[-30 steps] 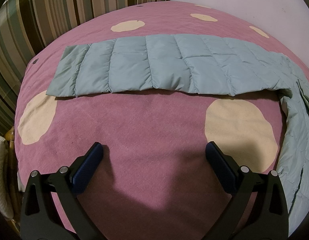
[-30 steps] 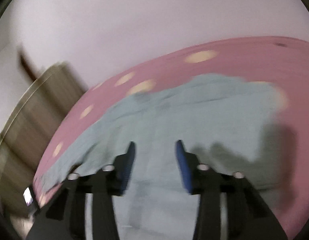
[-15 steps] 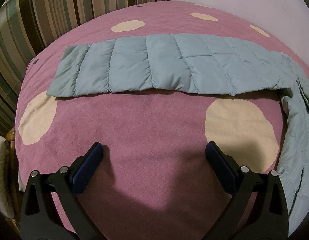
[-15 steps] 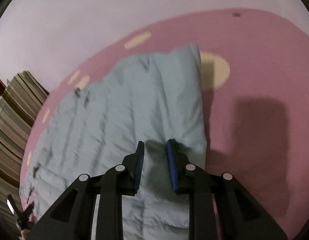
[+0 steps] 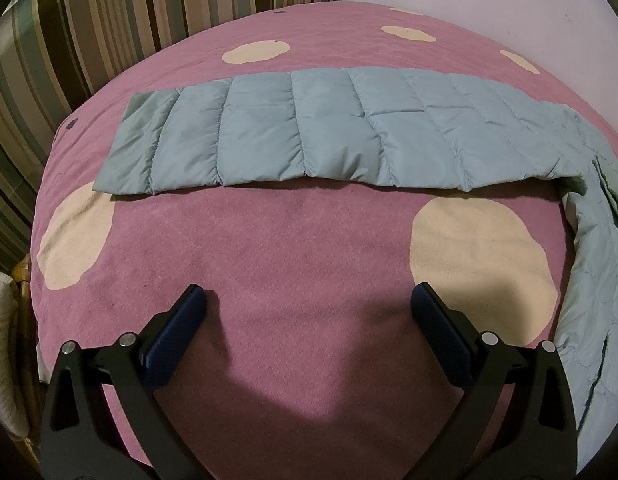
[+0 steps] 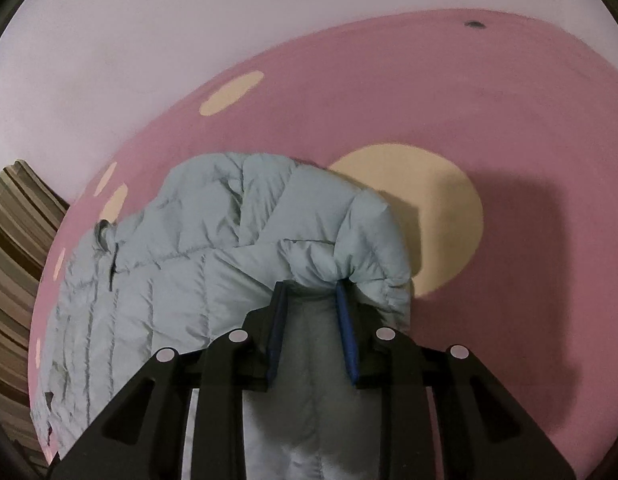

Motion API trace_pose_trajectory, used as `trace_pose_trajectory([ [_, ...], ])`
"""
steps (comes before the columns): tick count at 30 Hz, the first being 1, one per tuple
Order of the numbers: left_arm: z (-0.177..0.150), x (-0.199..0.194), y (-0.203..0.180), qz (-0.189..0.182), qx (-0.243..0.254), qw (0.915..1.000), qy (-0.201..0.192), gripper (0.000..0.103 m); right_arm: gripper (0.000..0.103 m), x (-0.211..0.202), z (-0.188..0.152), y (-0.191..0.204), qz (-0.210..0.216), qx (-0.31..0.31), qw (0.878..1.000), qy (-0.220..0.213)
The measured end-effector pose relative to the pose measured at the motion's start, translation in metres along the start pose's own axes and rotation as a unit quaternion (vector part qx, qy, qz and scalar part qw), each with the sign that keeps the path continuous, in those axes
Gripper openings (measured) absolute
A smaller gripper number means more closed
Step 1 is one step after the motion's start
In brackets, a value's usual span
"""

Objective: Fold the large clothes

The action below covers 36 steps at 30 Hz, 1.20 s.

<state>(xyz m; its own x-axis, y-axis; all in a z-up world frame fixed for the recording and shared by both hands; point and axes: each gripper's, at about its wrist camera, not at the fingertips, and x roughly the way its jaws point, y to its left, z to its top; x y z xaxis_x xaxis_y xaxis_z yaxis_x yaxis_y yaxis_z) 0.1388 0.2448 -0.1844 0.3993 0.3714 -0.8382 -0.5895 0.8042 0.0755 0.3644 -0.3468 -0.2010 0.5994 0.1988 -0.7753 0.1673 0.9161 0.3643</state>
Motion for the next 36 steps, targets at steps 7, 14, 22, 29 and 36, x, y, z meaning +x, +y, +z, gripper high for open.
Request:
trace_pose_trajectory([
  [7, -0.001, 0.0, 0.002, -0.002, -0.002, 1.0, -0.001, 0.101, 0.053, -0.064, -0.031, 0.039, -0.016, -0.04, 0.998, -0.052],
  [14, -0.001, 0.0, 0.001, -0.002, -0.002, 1.0, -0.001, 0.101, 0.053, -0.048, -0.075, 0.063, -0.035, -0.078, 0.996, -0.03],
  [22, 0.0, 0.0, -0.001, -0.002, -0.003, 1.0, 0.0, 0.101, 0.072, -0.025, -0.09, 0.066, -0.066, -0.112, 0.991, -0.027],
  [29, 0.0, -0.001, -0.002, -0.004, -0.005, 1.0, -0.001, 0.101, 0.075, -0.021, -0.093, 0.071, -0.078, -0.12, 0.989, -0.034],
  [36, 0.006, -0.013, 0.012, -0.042, -0.006, 0.999, -0.008, 0.101, 0.076, -0.02, -0.095, 0.07, -0.078, -0.121, 0.989, -0.037],
])
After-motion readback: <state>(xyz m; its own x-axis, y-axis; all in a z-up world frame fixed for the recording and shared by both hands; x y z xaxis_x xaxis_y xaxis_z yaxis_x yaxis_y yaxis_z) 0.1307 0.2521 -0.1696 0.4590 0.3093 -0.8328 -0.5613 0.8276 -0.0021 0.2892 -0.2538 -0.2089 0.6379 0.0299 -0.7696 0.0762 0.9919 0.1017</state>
